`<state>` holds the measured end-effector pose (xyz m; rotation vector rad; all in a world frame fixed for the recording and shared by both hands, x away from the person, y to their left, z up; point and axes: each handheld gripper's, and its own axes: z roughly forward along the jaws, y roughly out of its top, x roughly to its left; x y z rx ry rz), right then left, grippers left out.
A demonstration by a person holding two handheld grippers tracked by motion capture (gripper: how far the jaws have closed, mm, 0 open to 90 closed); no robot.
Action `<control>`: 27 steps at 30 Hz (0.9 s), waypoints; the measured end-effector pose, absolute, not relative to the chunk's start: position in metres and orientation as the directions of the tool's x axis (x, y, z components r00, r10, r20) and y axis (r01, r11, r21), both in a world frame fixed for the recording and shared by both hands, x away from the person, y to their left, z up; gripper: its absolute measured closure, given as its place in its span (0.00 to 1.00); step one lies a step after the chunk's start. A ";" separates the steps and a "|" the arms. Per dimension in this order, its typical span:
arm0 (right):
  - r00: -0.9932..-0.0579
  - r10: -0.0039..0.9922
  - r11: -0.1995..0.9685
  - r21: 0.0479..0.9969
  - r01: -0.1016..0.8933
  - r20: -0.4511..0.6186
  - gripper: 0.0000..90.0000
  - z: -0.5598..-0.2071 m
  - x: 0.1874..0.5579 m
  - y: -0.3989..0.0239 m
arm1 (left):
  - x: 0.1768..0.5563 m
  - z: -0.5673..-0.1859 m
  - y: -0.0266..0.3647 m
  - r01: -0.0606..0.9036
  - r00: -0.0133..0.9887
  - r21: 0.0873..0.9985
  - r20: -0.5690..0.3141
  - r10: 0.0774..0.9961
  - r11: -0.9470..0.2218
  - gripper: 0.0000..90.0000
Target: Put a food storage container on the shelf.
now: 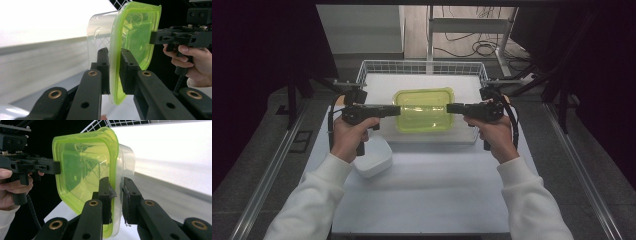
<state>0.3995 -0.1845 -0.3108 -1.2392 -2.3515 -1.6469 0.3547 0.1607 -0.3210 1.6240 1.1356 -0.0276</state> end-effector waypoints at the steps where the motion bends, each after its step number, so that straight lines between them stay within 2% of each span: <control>1: -0.687 0.587 0.131 0.787 0.603 0.428 0.87 -0.309 0.401 -0.185 | 0.356 -0.320 0.161 0.669 0.541 0.741 -0.542 0.643 0.062 0.88; 27: -0.654 0.592 0.069 0.778 0.624 0.472 0.87 -0.291 0.445 -0.181 | 0.409 -0.293 0.168 0.680 0.553 0.732 -0.546 0.630 0.037 0.88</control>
